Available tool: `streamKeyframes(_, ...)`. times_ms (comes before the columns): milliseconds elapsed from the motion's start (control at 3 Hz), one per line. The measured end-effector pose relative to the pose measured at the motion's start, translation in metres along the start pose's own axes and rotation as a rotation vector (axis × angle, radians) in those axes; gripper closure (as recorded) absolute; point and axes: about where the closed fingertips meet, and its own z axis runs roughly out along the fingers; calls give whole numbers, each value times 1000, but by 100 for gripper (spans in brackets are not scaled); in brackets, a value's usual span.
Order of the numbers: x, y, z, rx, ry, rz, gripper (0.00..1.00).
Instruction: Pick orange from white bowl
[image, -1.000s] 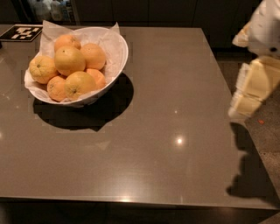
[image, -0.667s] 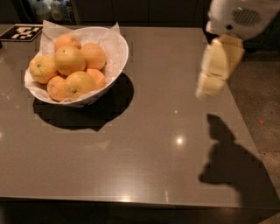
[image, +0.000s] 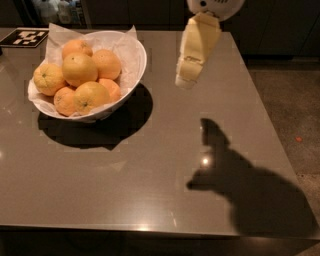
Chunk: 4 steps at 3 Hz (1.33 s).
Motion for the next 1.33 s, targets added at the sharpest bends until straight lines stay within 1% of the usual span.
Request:
streamKeyframes(333,-26,2,3,2,-36,-24,0)
streamKeyframes(667,-76,9,9,8,-40,-74,0)
streamKeyframes(1000,-124,10,23,6,-20,-128,0)
streamKeyframes(1333,-137,10,21,25,-53,-142,0)
